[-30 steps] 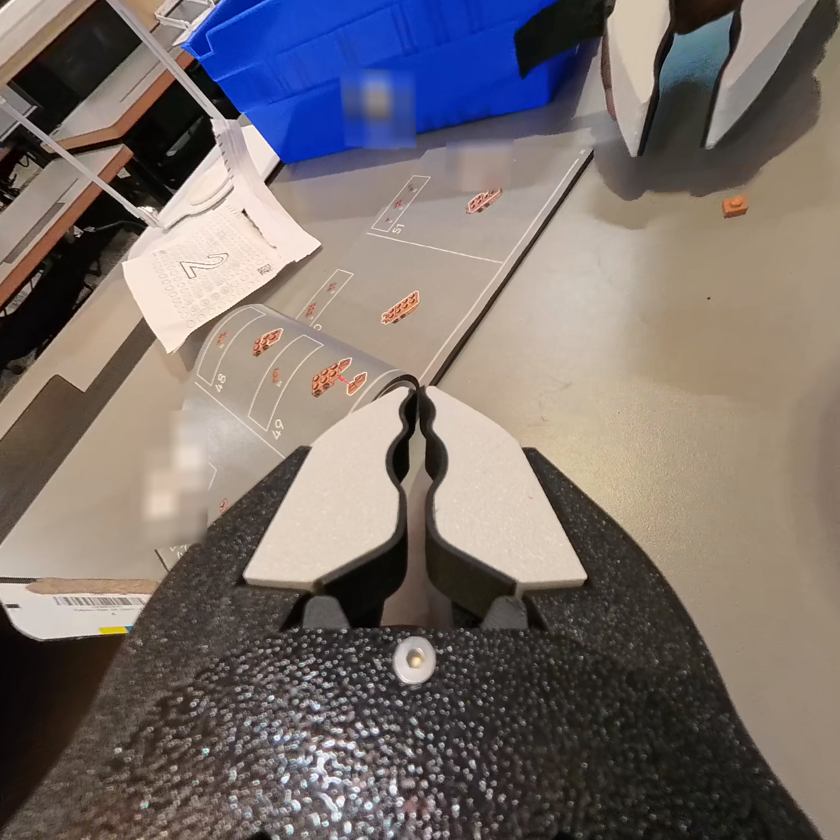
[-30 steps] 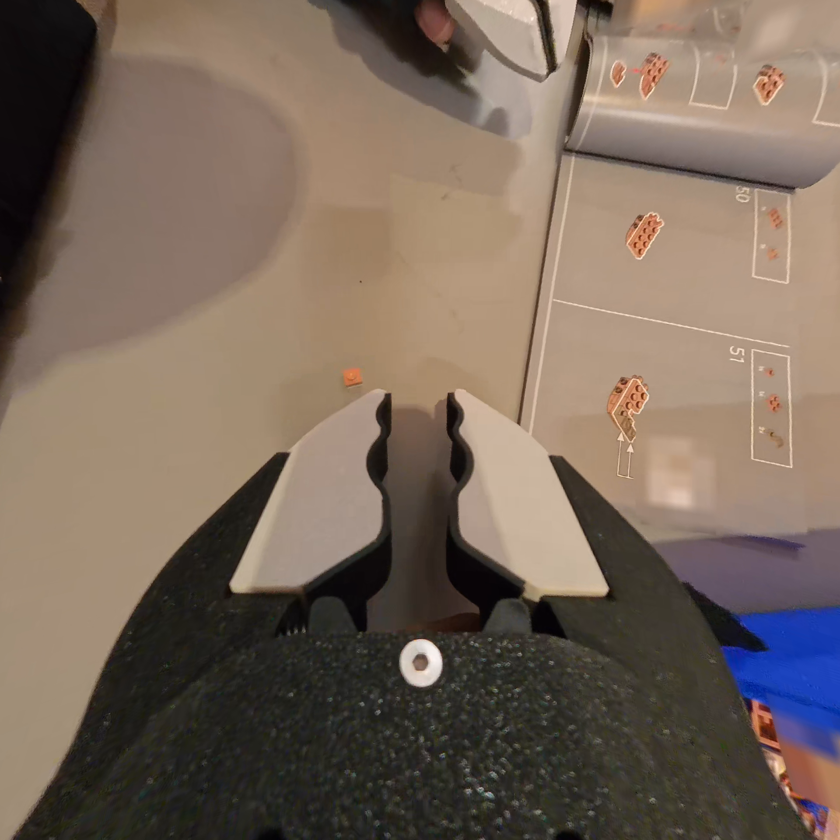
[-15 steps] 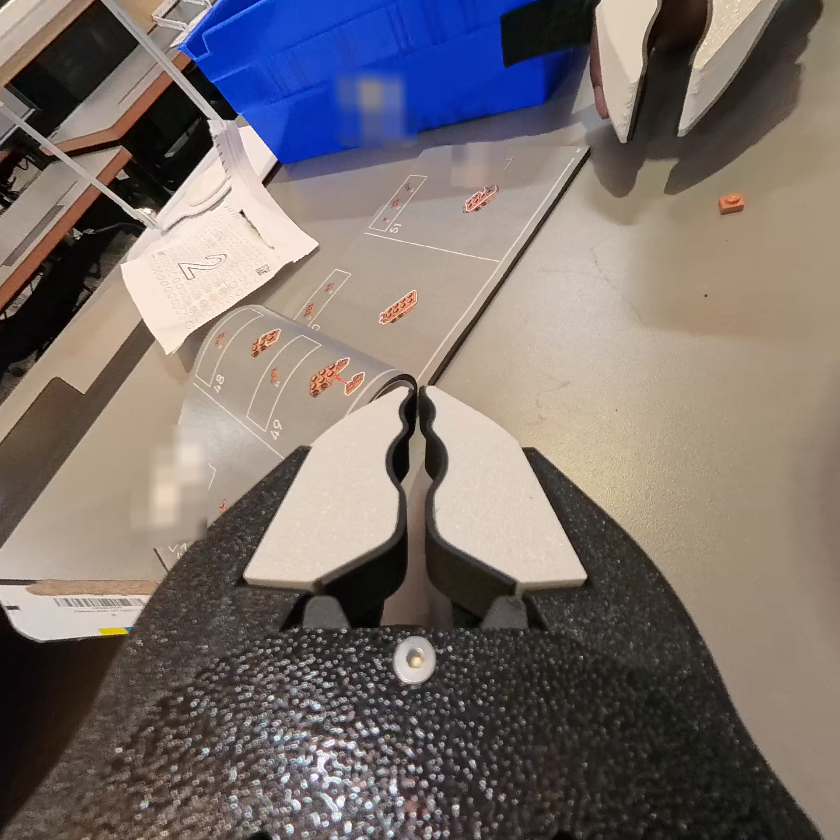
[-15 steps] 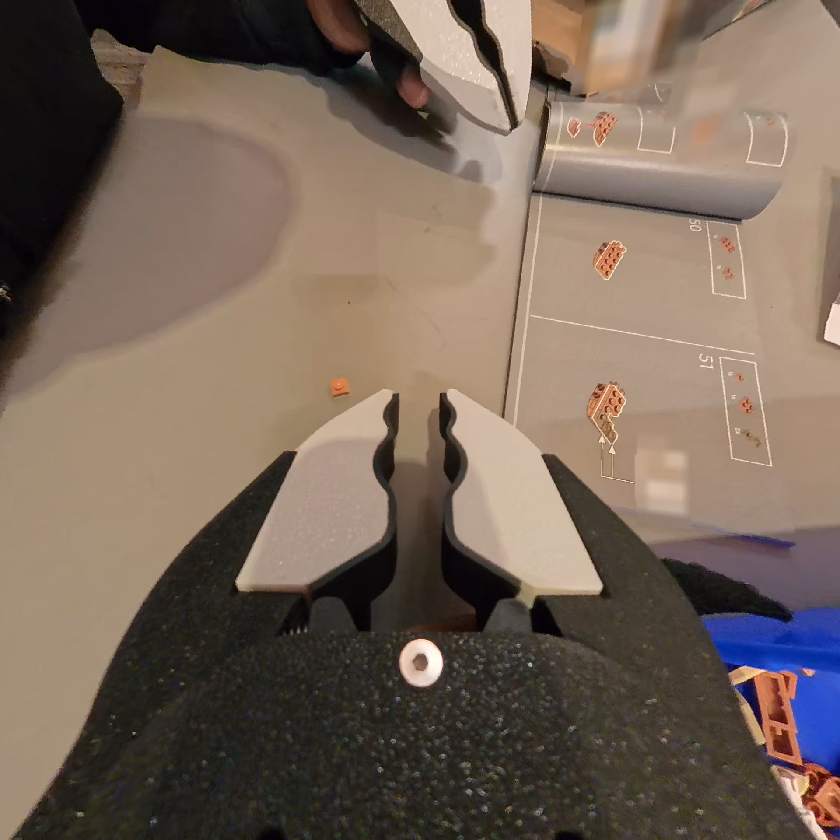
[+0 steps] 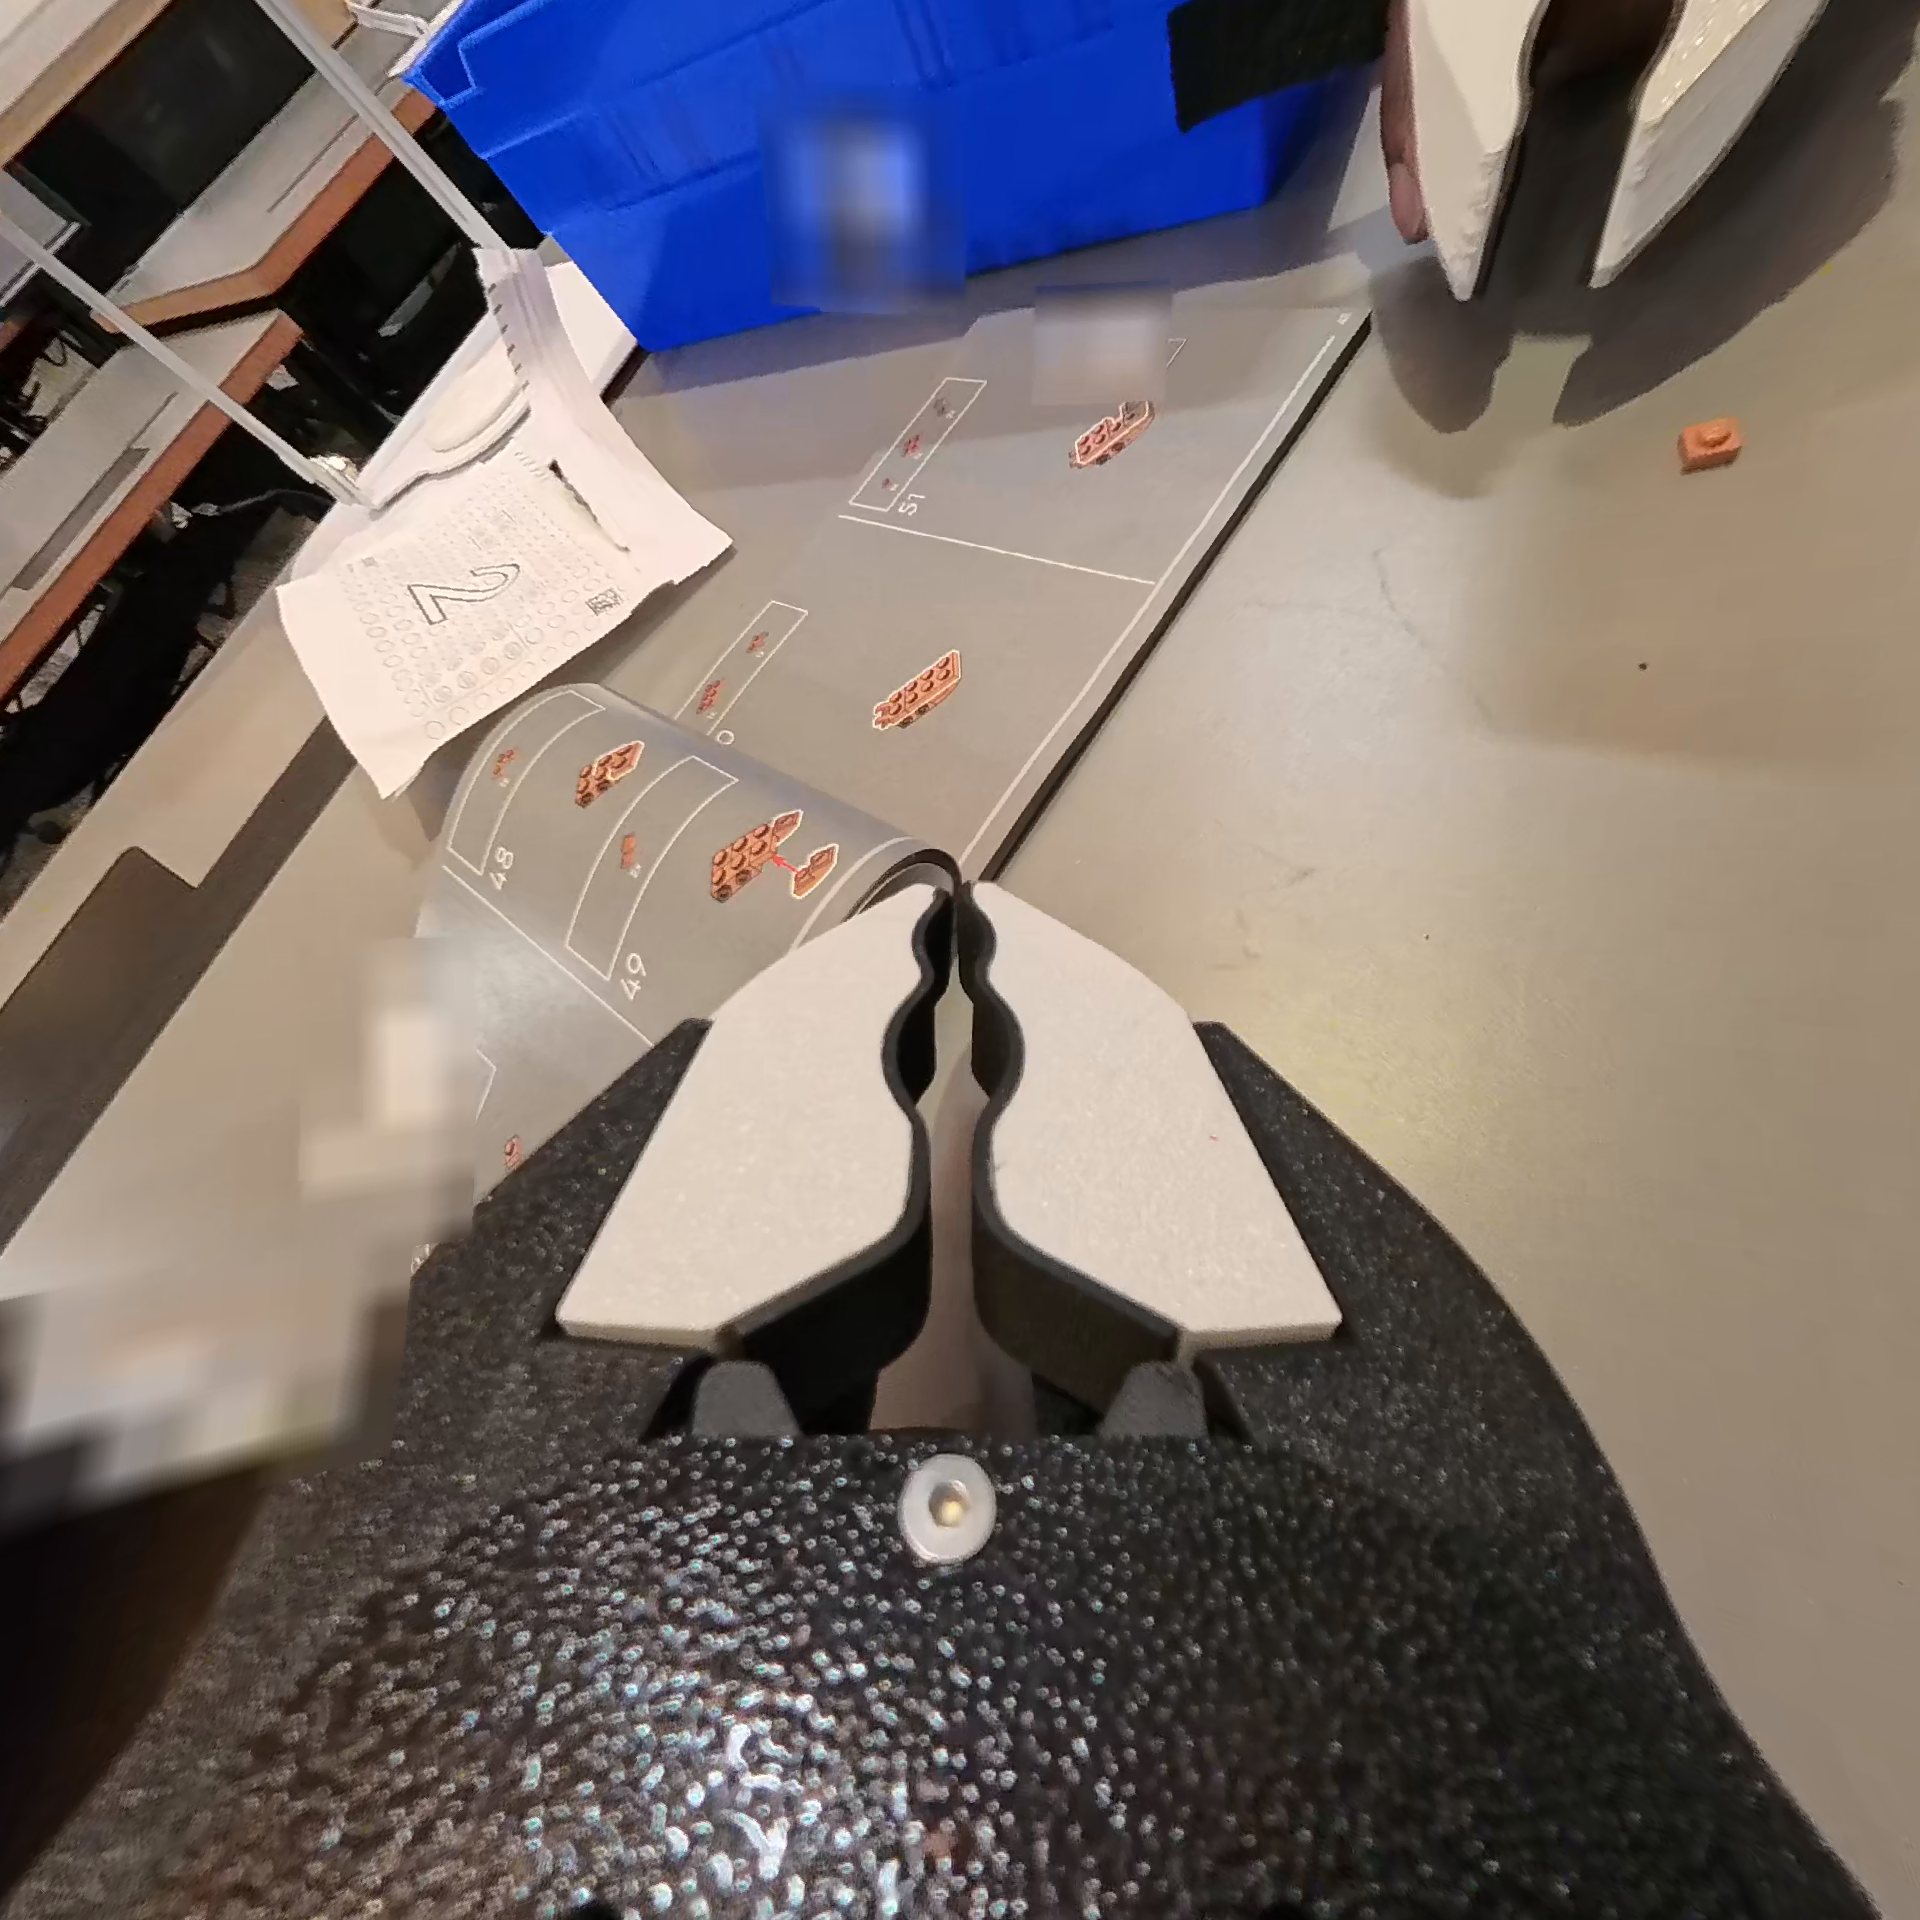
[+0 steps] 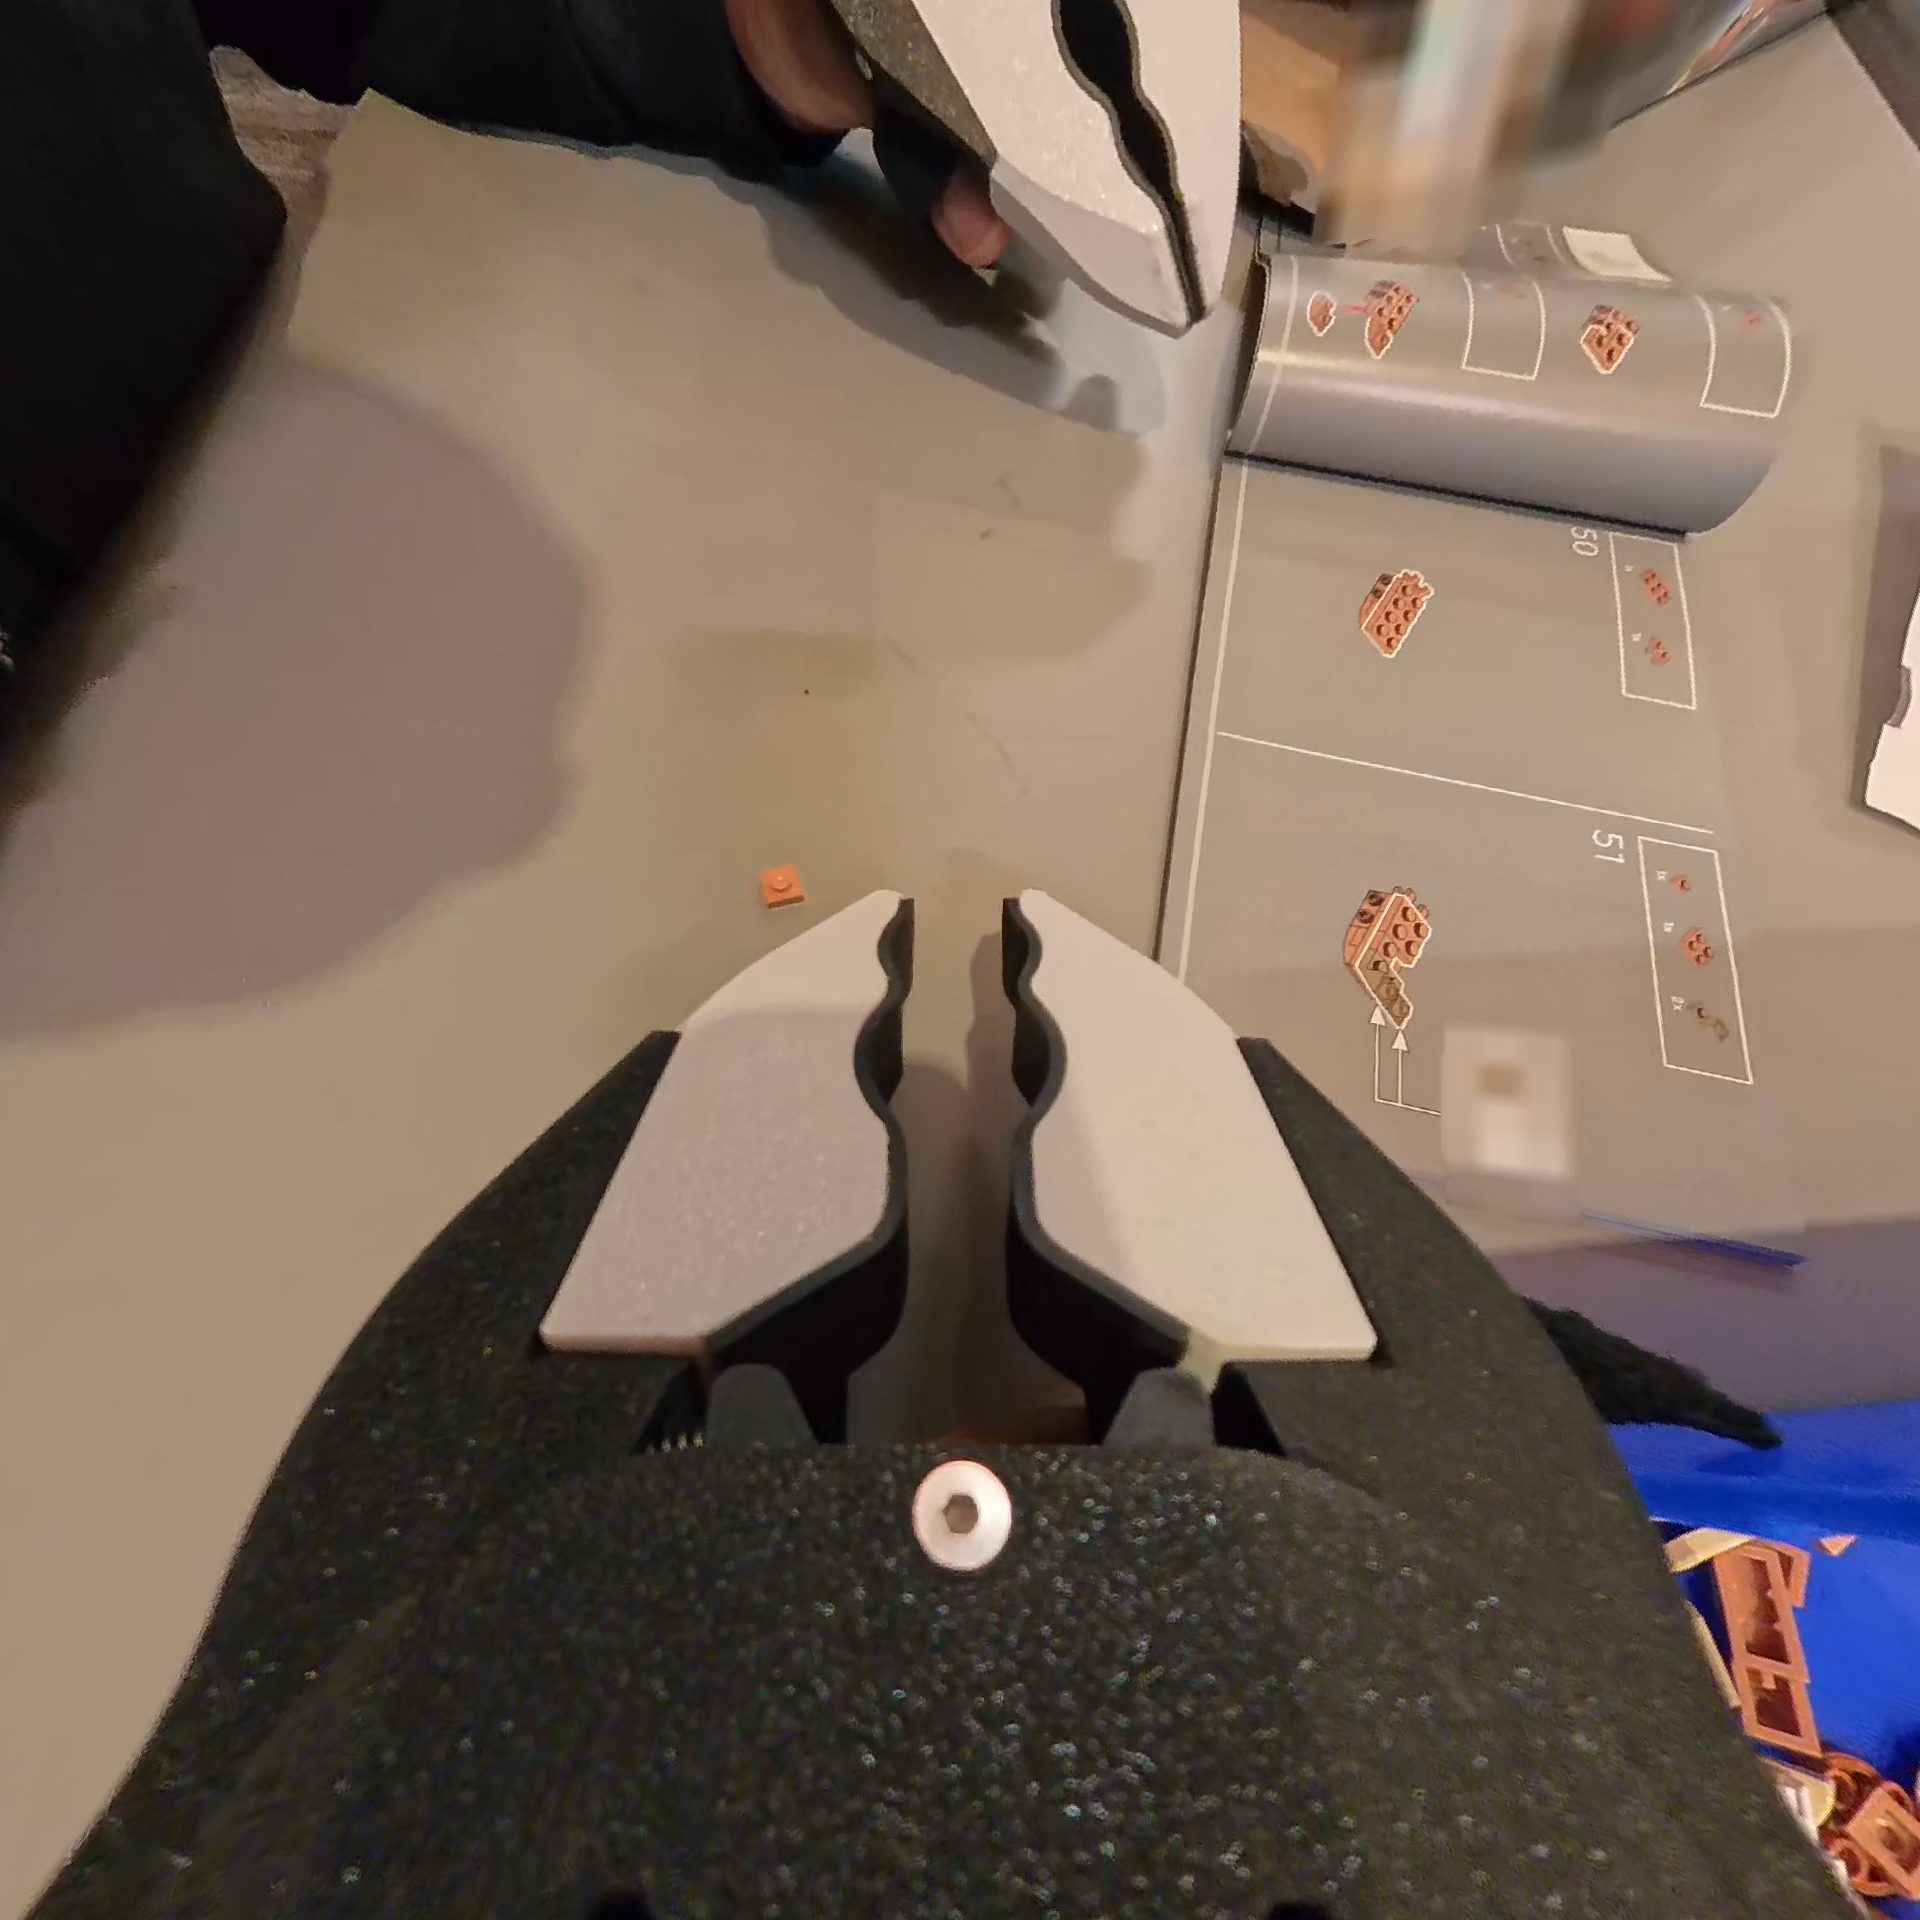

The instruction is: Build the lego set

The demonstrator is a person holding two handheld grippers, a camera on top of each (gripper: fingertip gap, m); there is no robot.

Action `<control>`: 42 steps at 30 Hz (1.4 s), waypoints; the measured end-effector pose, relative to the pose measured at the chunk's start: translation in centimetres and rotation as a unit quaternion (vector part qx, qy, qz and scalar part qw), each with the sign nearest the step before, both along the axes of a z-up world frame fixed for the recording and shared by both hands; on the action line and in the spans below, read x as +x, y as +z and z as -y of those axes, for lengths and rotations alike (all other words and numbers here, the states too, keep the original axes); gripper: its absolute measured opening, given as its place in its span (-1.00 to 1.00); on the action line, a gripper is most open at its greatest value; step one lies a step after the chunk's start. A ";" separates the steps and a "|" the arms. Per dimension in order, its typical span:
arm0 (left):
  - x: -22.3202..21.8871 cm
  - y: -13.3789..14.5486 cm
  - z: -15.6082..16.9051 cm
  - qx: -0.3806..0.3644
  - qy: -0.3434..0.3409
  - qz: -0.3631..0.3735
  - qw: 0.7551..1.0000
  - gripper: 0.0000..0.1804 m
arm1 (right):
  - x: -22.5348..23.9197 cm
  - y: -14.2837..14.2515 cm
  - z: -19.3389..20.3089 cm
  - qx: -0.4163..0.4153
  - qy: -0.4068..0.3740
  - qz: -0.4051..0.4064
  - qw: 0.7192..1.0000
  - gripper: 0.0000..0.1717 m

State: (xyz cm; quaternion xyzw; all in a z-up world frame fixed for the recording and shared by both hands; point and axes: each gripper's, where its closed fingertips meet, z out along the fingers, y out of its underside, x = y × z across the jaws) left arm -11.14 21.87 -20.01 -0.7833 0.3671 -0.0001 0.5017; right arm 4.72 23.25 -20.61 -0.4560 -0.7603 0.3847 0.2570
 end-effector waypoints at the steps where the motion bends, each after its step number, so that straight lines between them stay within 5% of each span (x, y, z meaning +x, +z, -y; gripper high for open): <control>1: 0.0 -0.1 -0.1 -0.002 0.002 -0.003 1.000 -1.00 | 0.0 0.0 0.1 0.002 0.001 -0.001 1.000 -0.81; 24: 5.8 0.1 -1.9 -0.004 -0.009 0.011 1.000 -1.00 | 1.5 1.2 -0.5 -0.008 -0.018 -0.040 0.999 -0.81; 30: 5.8 0.5 -1.6 0.005 -0.016 0.024 1.000 -1.00 | 3.1 1.4 0.9 -0.005 0.033 -0.014 0.999 -0.80; 36: 5.6 0.5 -0.8 0.005 -0.028 0.022 0.999 -1.00 | 4.5 5.3 0.9 -0.034 0.071 -0.025 0.997 -0.80; 42: 5.6 0.6 -0.4 0.003 -0.034 0.028 0.999 -1.00 | 5.5 9.6 -3.1 -0.029 0.034 -0.044 0.998 -0.80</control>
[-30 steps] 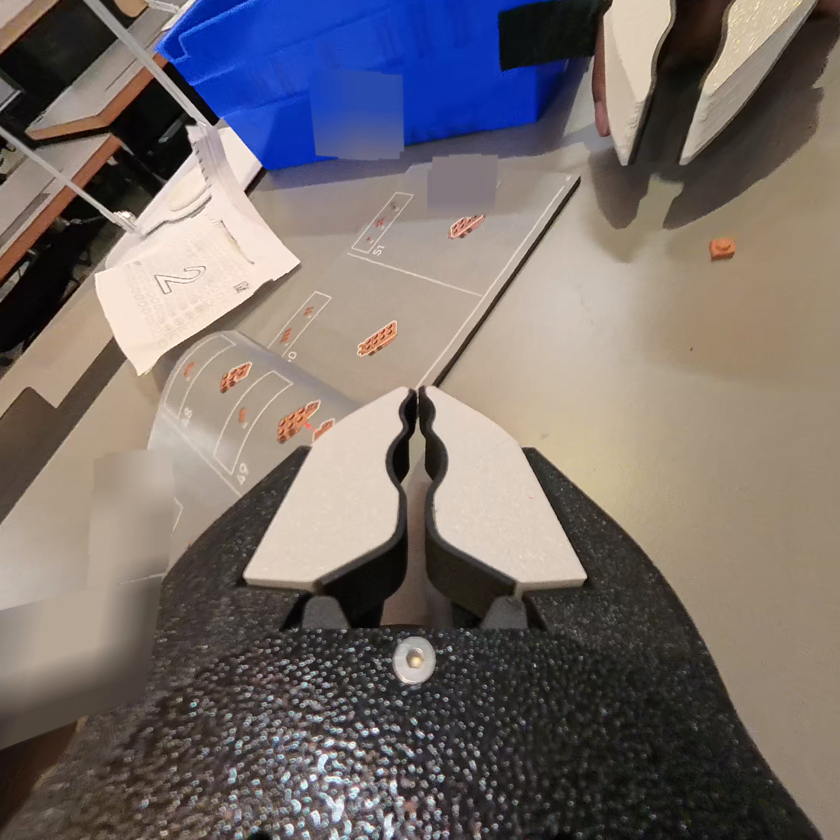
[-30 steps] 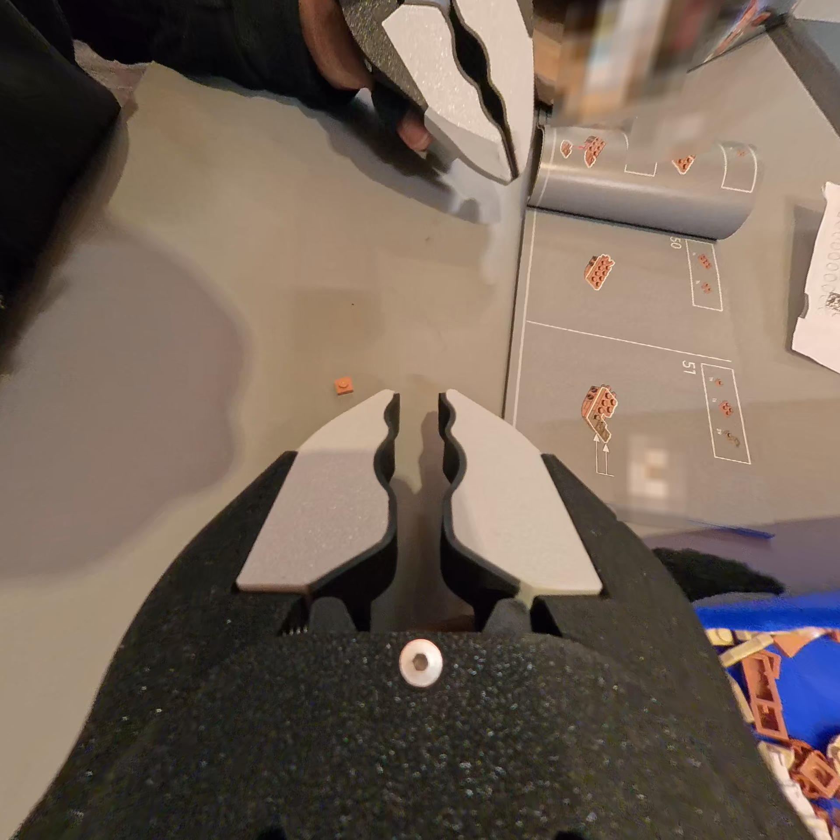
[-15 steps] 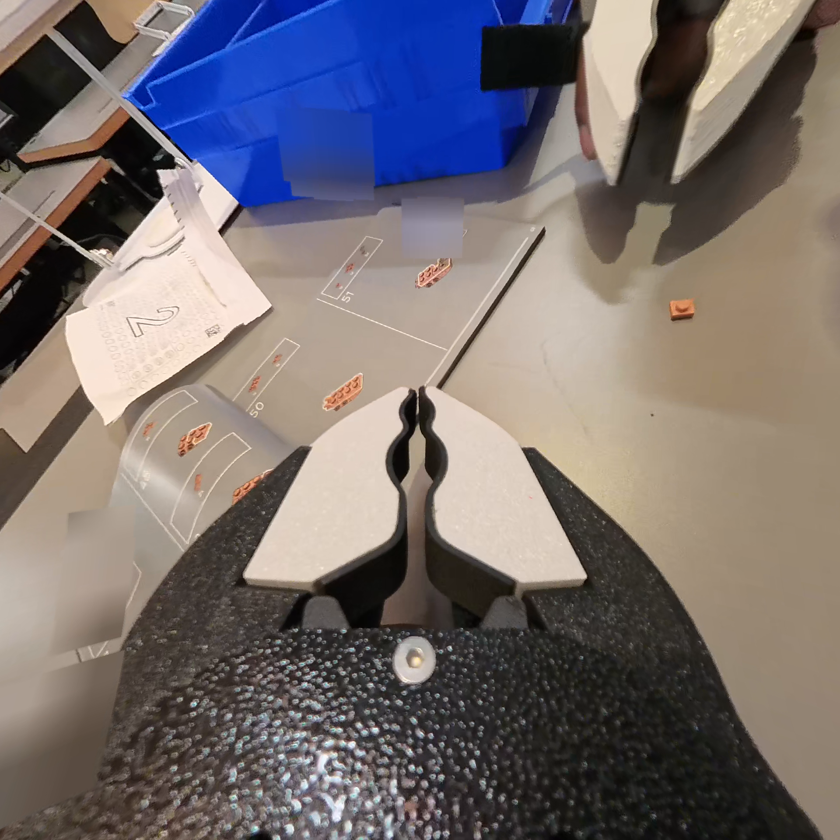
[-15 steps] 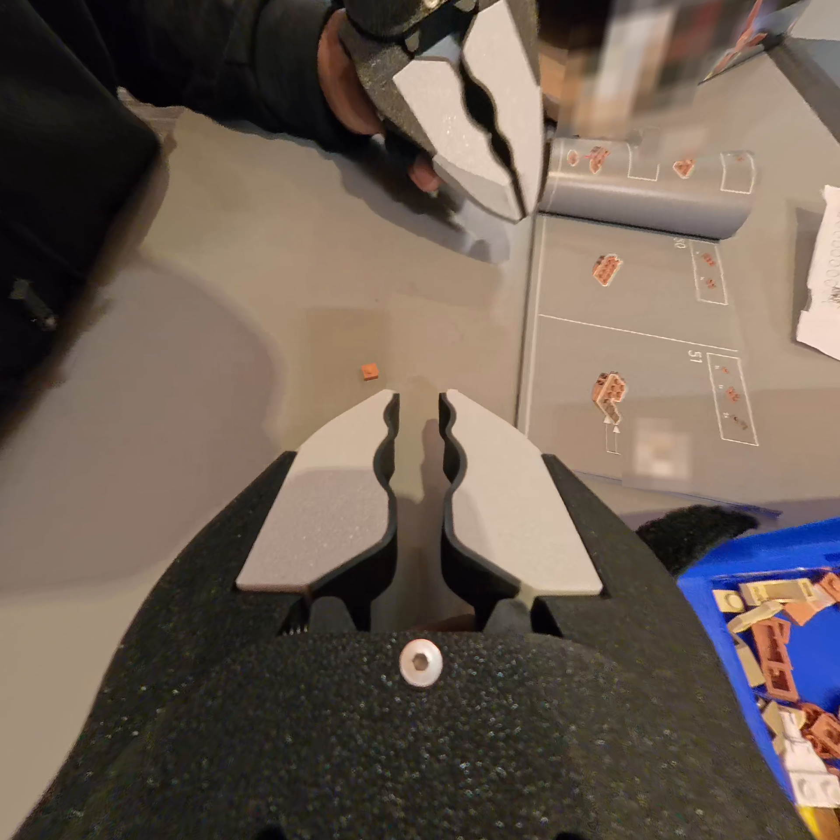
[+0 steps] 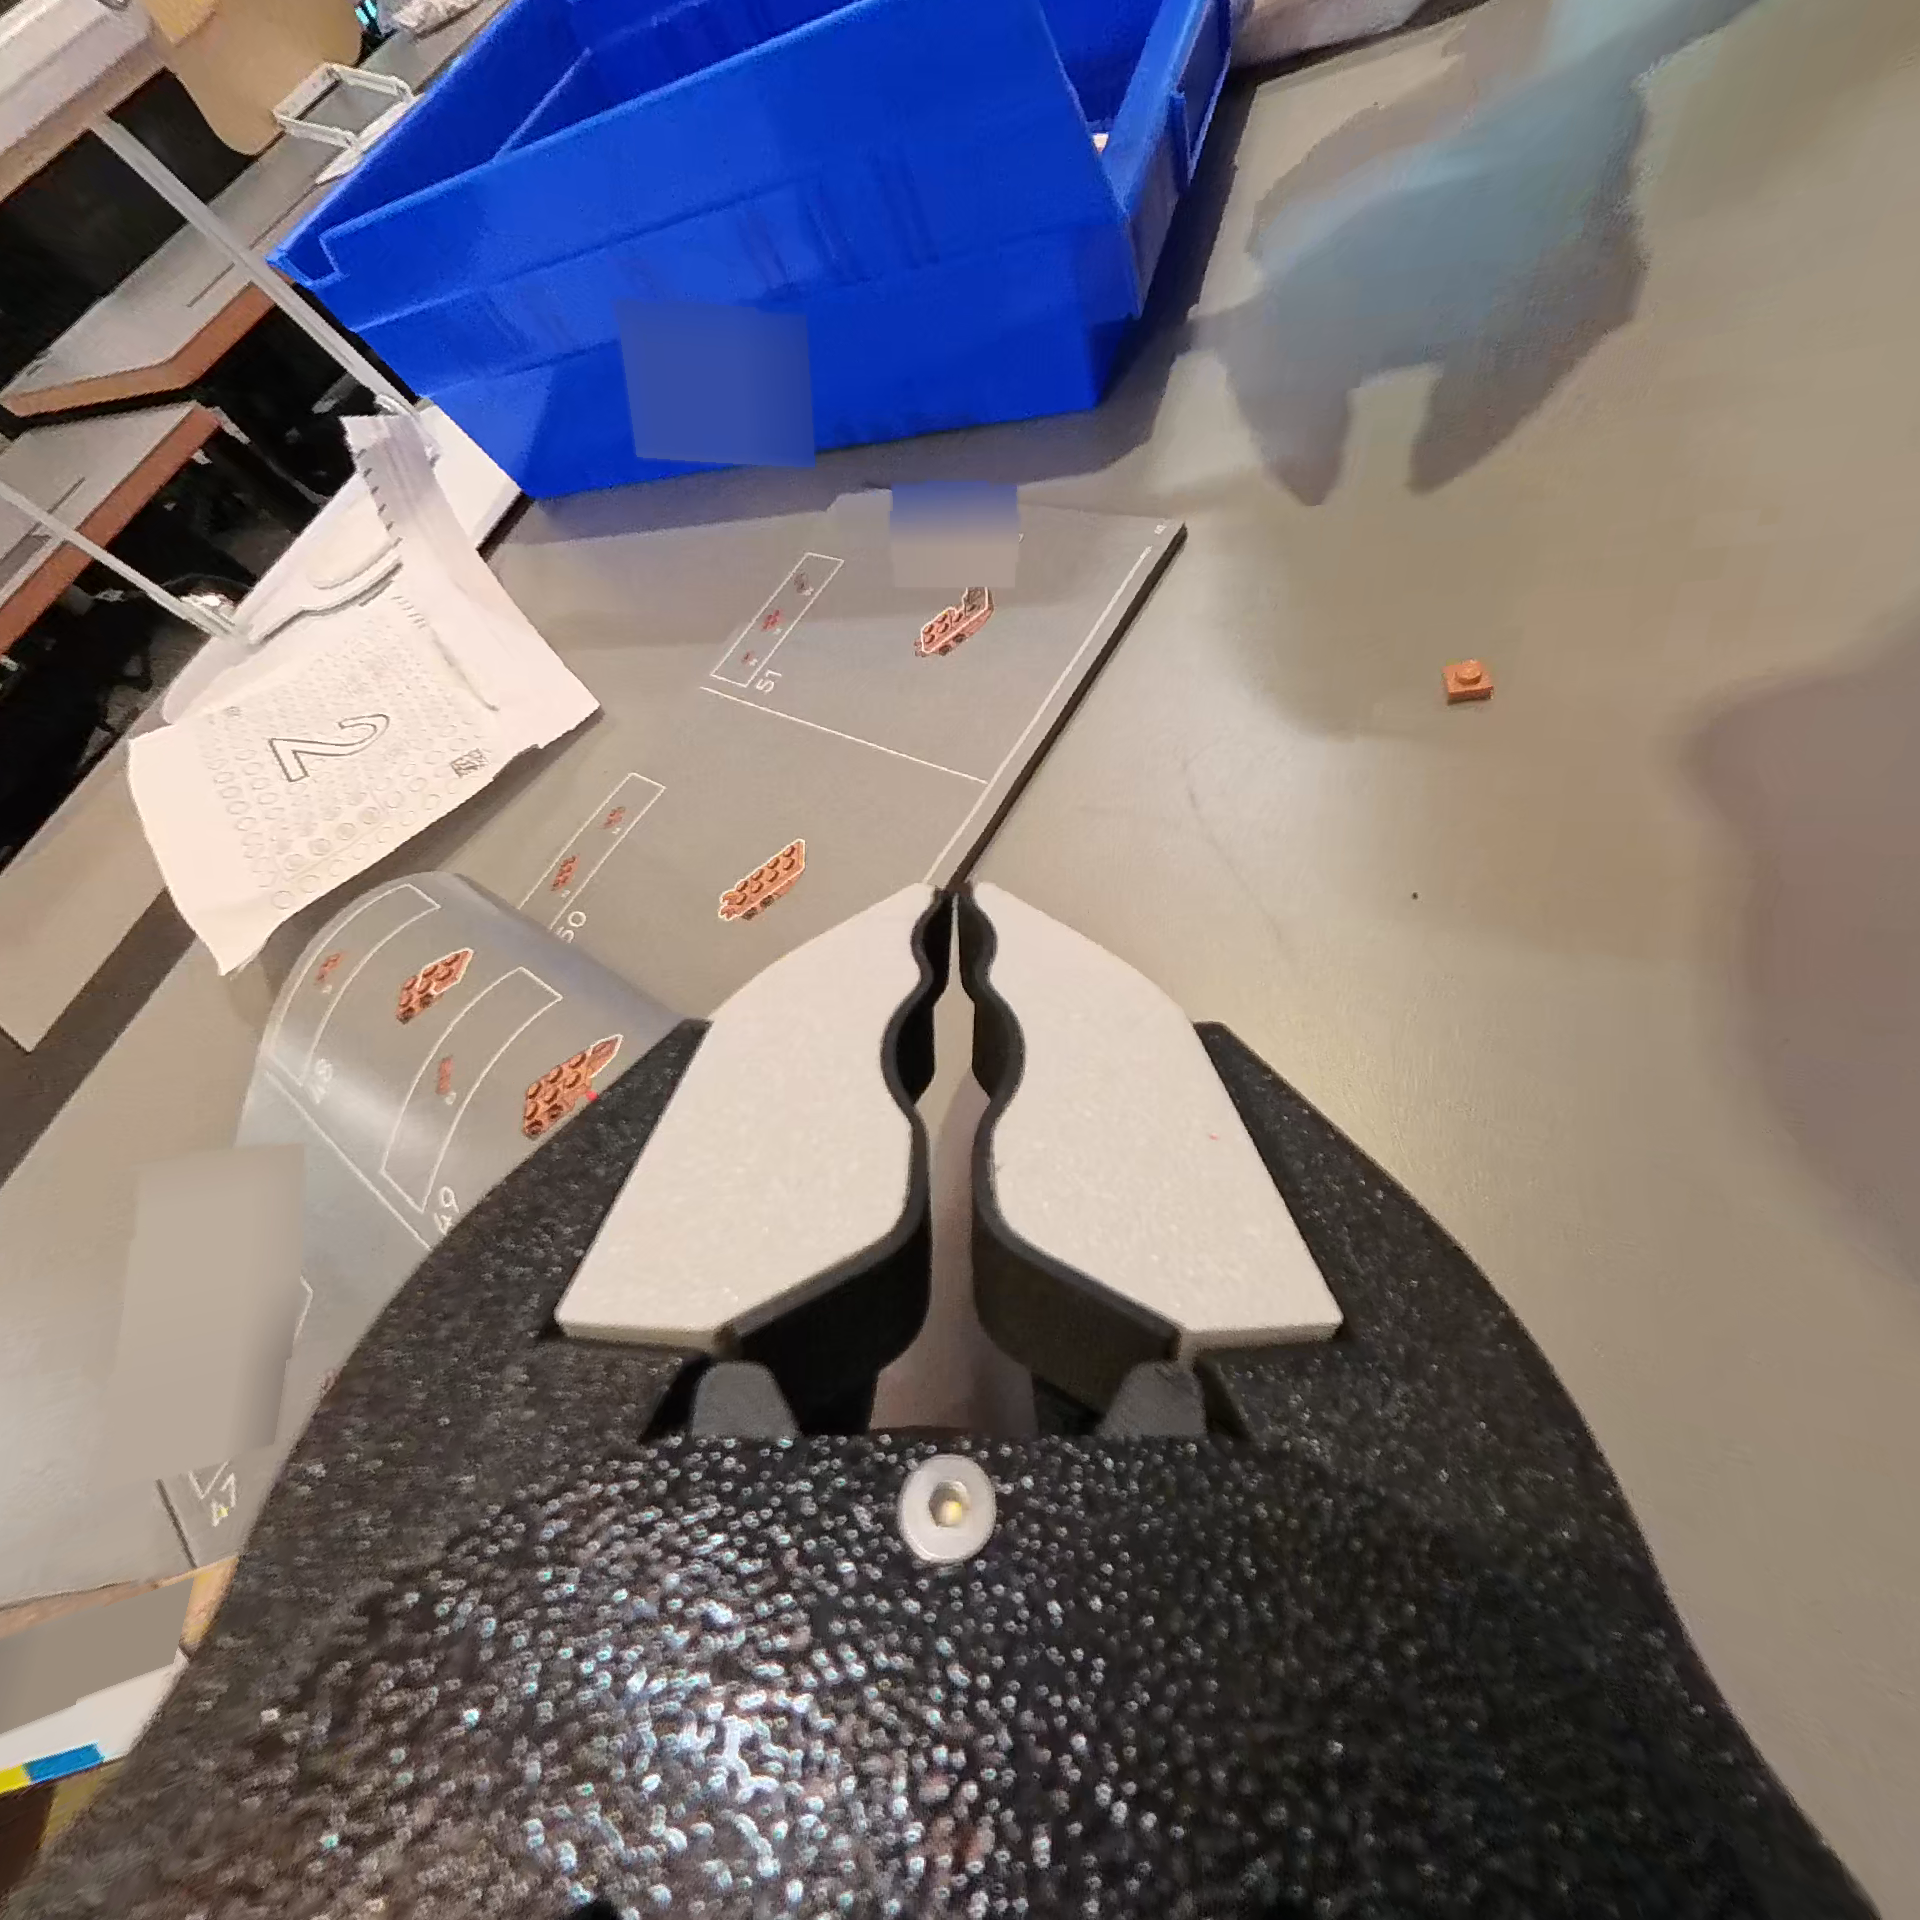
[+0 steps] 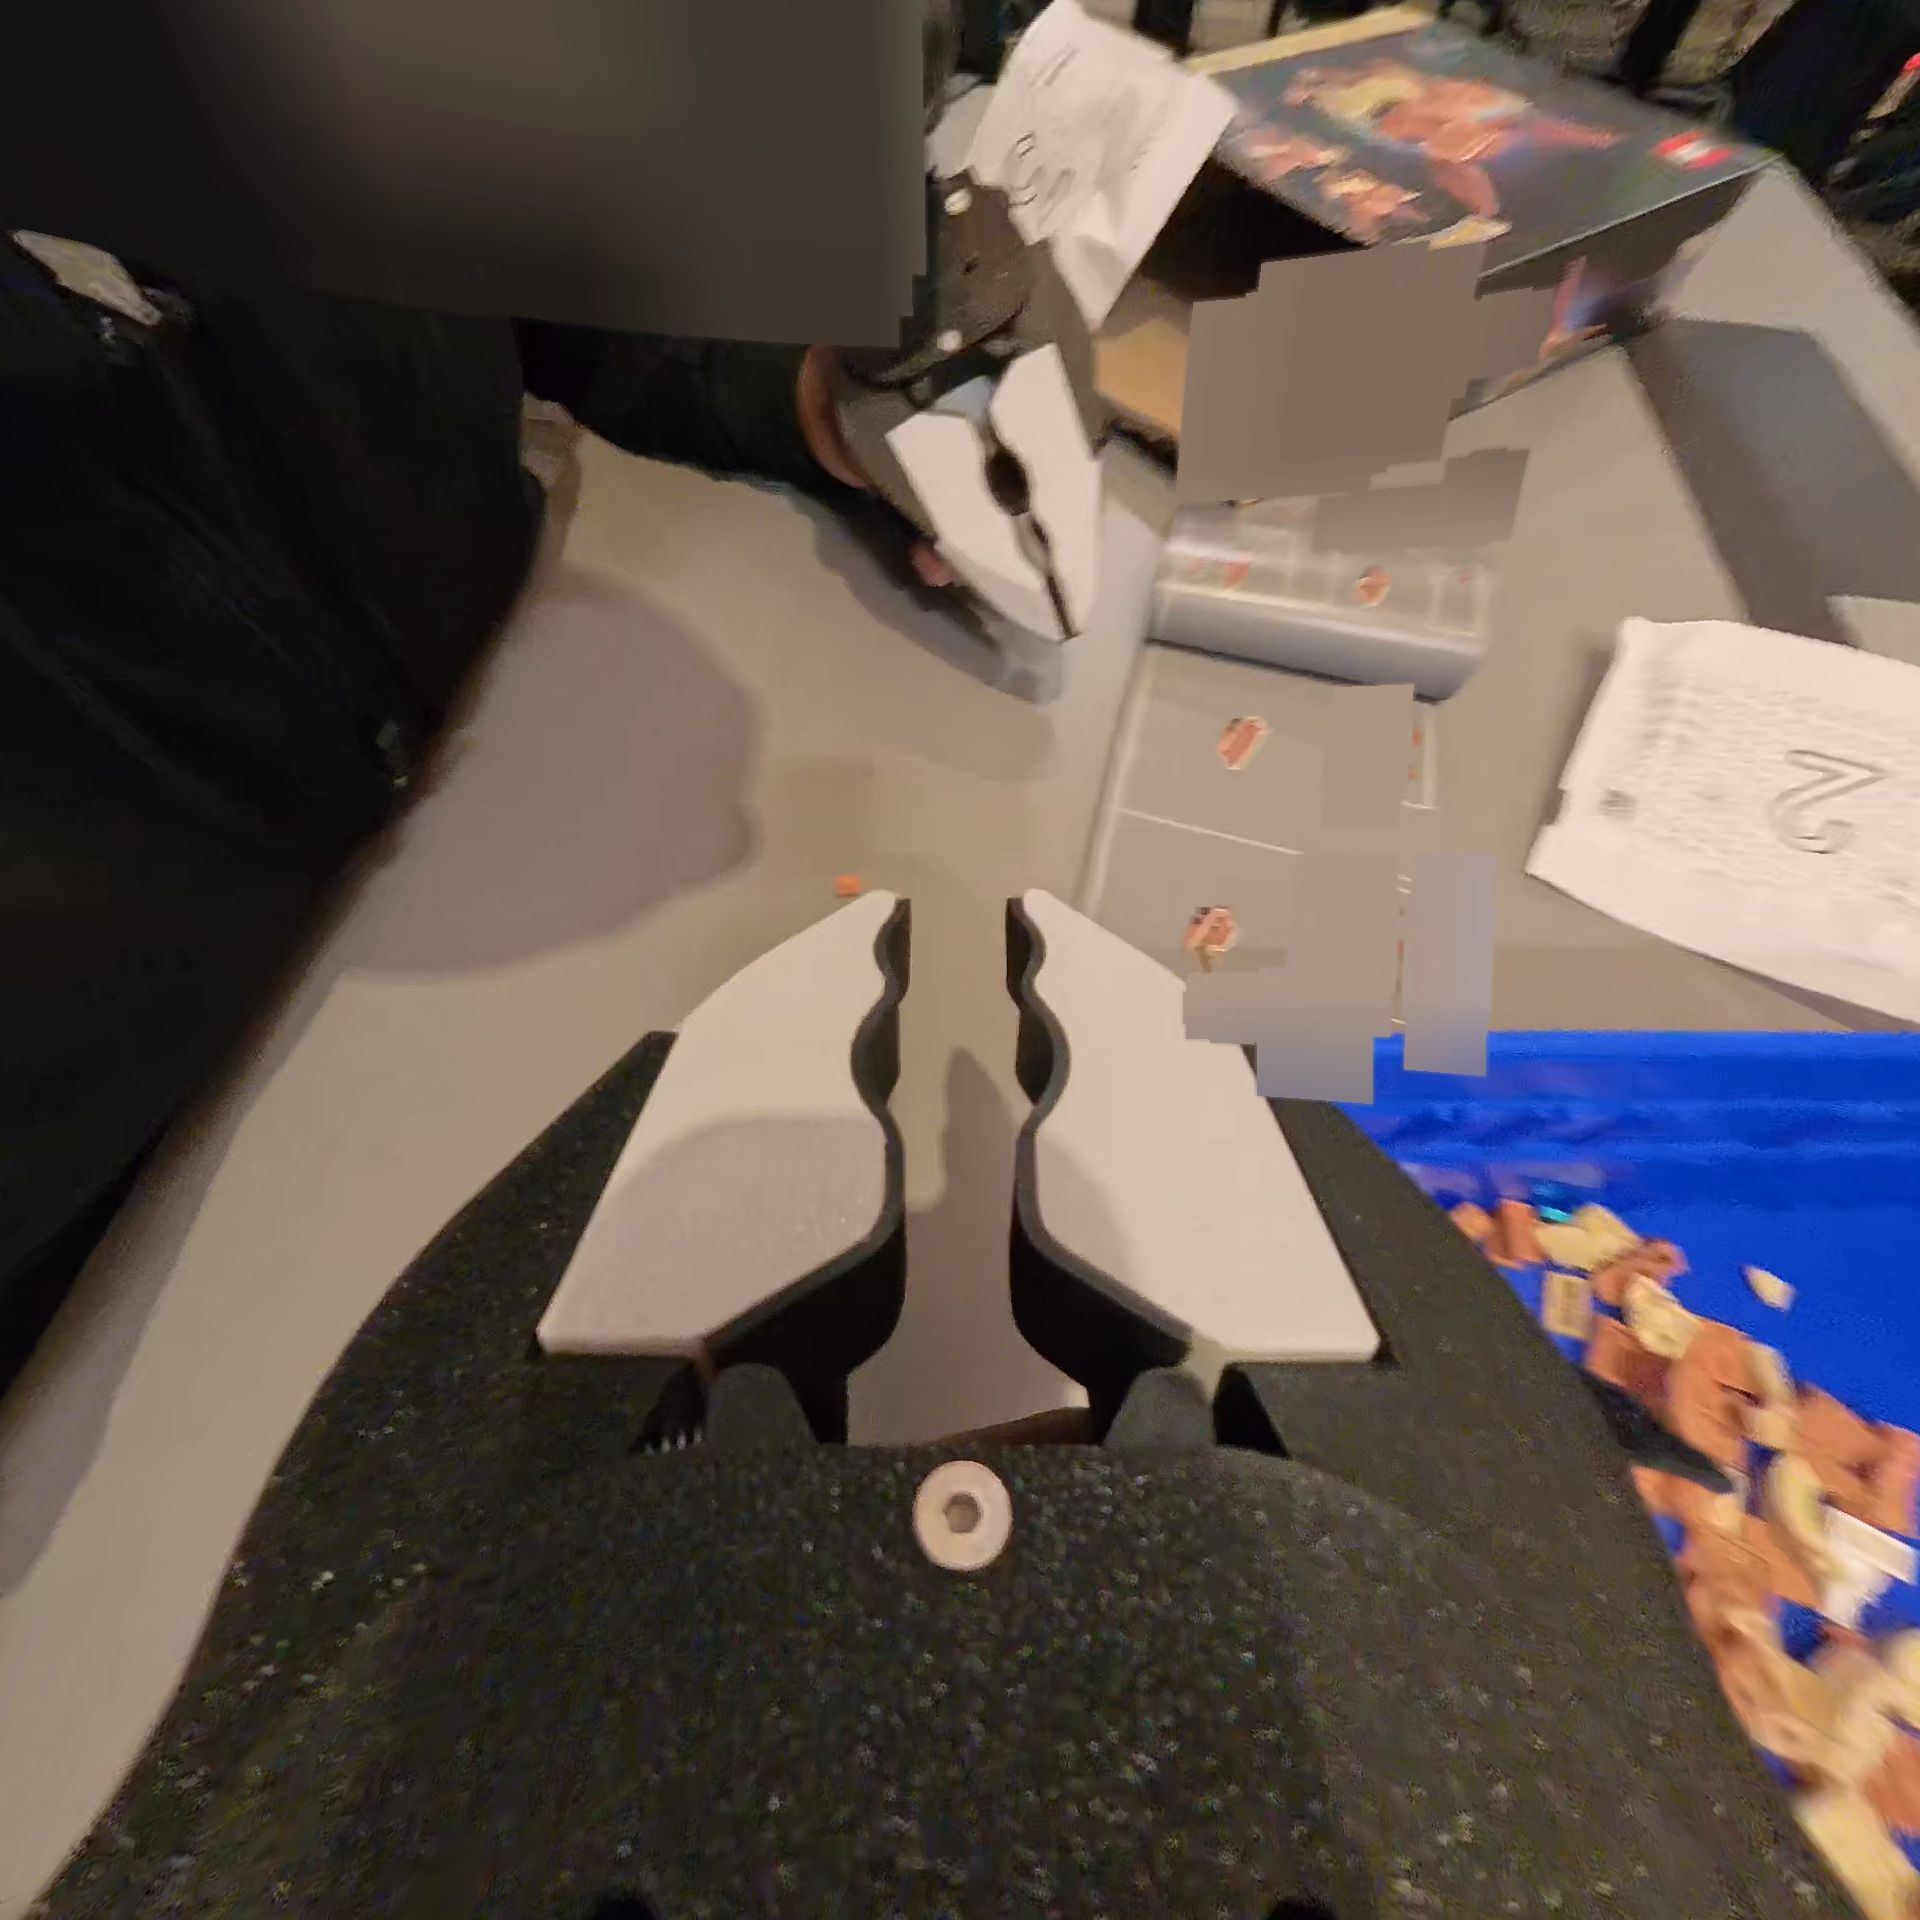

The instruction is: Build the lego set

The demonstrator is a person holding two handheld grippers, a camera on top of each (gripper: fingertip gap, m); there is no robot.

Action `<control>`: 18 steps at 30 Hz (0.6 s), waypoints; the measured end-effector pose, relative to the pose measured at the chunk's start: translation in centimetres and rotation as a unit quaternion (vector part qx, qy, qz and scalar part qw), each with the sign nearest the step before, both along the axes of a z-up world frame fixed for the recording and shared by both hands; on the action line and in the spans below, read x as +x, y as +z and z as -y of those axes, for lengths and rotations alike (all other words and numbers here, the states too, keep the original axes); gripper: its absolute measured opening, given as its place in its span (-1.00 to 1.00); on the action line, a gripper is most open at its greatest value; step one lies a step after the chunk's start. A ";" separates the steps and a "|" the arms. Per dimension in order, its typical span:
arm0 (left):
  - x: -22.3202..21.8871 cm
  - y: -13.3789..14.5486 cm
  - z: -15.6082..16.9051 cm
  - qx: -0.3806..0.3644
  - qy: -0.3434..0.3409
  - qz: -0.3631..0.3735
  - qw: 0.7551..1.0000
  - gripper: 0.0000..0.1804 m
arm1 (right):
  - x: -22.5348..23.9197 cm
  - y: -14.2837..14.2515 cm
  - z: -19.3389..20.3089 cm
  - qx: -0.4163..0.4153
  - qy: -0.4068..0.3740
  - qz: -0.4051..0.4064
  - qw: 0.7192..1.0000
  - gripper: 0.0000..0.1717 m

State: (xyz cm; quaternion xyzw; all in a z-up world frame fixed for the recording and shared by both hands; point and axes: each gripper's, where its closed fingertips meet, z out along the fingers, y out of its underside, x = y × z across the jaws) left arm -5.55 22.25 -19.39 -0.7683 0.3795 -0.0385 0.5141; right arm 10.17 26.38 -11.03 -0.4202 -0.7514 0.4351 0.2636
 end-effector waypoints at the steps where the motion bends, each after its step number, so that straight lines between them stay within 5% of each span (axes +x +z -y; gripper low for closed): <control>1: 0.0 0.0 0.0 0.000 -0.001 -0.001 1.000 -0.99 | 0.0 0.5 -0.8 0.012 -0.010 -0.007 1.000 -0.80; 7: 0.0 -0.2 0.0 -0.002 0.001 -0.009 1.000 -0.99 | -1.2 1.6 -9.4 0.094 -0.153 0.004 0.984 -0.80; 12: 0.0 -0.1 0.0 0.001 0.002 -0.006 1.000 -1.00 | -2.1 0.8 -17.9 0.147 -0.322 0.067 0.933 -0.82; 18: -0.1 0.0 -0.2 0.001 0.007 -0.001 1.000 -1.00 | -4.8 0.1 -22.2 0.172 -0.392 0.099 0.898 -0.85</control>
